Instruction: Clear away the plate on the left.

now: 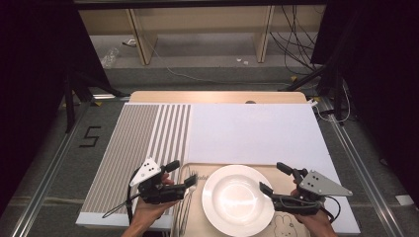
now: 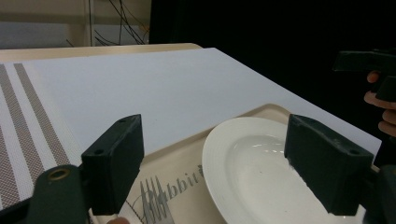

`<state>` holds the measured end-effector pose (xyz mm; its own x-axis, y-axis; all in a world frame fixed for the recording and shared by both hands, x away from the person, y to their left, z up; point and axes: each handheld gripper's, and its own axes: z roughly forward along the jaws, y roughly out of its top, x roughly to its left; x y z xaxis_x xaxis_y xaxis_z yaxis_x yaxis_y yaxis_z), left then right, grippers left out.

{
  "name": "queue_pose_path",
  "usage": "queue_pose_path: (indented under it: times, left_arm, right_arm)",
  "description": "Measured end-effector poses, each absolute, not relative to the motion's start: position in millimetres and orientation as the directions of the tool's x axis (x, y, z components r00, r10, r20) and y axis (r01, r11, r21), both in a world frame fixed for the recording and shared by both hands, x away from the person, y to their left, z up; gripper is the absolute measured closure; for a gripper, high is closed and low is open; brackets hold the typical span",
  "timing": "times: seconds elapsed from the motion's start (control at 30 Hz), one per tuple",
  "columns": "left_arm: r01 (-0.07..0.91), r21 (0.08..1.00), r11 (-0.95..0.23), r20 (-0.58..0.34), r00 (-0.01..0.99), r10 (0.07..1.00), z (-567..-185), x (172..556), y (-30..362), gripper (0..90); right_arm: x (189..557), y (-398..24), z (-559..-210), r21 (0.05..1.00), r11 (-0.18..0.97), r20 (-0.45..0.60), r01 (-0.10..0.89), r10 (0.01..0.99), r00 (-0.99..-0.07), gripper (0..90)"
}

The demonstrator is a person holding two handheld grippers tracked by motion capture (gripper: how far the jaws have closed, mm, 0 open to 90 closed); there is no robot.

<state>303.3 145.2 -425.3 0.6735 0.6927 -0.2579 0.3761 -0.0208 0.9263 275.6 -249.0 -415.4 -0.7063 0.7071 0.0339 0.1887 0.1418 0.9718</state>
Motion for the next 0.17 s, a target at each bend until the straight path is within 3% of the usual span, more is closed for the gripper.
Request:
queue_pose_path:
  times: [0.17]
  left_arm:
    - [0.376,0.926,-0.016,-0.262,0.675,0.690,-424.8,303.8,146.1,19.9]
  right_arm:
    - [275.8,-249.4,-415.4,0.972,0.140,0.034,0.187,0.708,-0.706,18.4]
